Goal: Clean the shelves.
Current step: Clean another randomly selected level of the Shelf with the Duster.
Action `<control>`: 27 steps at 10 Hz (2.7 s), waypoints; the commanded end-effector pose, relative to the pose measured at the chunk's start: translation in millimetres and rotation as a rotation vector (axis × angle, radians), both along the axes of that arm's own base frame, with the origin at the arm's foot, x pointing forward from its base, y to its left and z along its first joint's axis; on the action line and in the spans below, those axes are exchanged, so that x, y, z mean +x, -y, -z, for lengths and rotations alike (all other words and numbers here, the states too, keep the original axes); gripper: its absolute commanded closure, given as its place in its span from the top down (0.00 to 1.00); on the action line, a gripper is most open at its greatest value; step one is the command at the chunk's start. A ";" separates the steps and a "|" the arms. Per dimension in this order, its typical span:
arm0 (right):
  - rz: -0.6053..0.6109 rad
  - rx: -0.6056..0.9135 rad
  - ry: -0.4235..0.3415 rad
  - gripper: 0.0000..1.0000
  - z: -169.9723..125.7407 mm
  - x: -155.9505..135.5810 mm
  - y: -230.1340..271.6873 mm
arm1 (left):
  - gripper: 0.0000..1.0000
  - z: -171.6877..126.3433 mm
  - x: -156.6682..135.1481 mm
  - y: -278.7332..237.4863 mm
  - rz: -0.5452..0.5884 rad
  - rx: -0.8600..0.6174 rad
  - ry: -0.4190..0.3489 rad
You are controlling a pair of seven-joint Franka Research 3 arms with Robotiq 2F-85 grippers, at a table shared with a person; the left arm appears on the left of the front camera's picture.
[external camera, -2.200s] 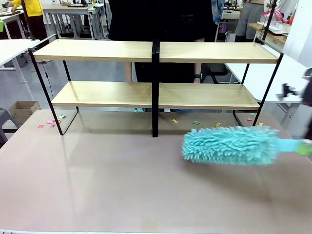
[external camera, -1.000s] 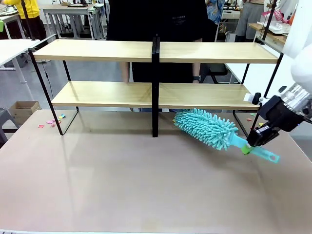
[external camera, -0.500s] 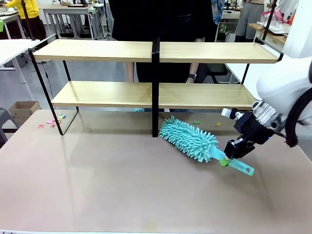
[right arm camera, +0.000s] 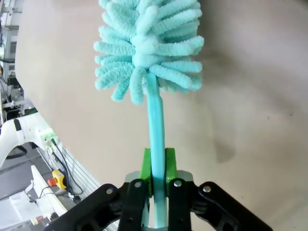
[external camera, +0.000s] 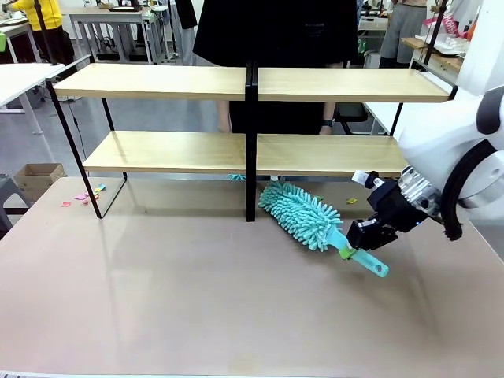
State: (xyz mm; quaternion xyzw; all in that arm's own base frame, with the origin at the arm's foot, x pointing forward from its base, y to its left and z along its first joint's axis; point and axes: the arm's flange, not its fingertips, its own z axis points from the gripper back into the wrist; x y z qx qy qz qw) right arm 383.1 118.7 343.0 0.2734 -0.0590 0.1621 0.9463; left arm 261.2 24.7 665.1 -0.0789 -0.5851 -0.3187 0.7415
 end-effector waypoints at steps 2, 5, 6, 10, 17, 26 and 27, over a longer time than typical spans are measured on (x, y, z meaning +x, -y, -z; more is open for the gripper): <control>0.004 -0.009 0.025 0.13 19.8 32.6 -13.2 | 1.00 -0.1 0.0 0.0 -0.006 0.005 0.001; 0.138 -0.078 0.009 0.13 20.3 37.2 5.9 | 1.00 -0.1 0.0 0.0 -0.006 0.005 0.001; 0.193 -0.132 -0.008 0.13 19.2 34.6 15.3 | 1.00 -0.1 0.0 0.0 -0.006 0.005 0.001; 0.426 -0.312 -0.026 0.13 18.6 15.2 60.3 | 1.00 -0.1 0.0 0.0 -0.006 0.005 0.001; 0.294 -0.206 0.165 0.13 -1.4 -10.1 54.7 | 1.00 -0.1 0.0 0.0 -0.006 0.005 0.001; -0.090 0.065 -0.023 0.13 -54.8 -42.4 98.1 | 1.00 -0.1 0.0 0.0 -0.006 0.005 0.001; -0.196 0.076 -0.130 0.13 -72.0 -59.2 131.0 | 1.00 -0.1 0.0 0.0 -0.006 0.005 0.001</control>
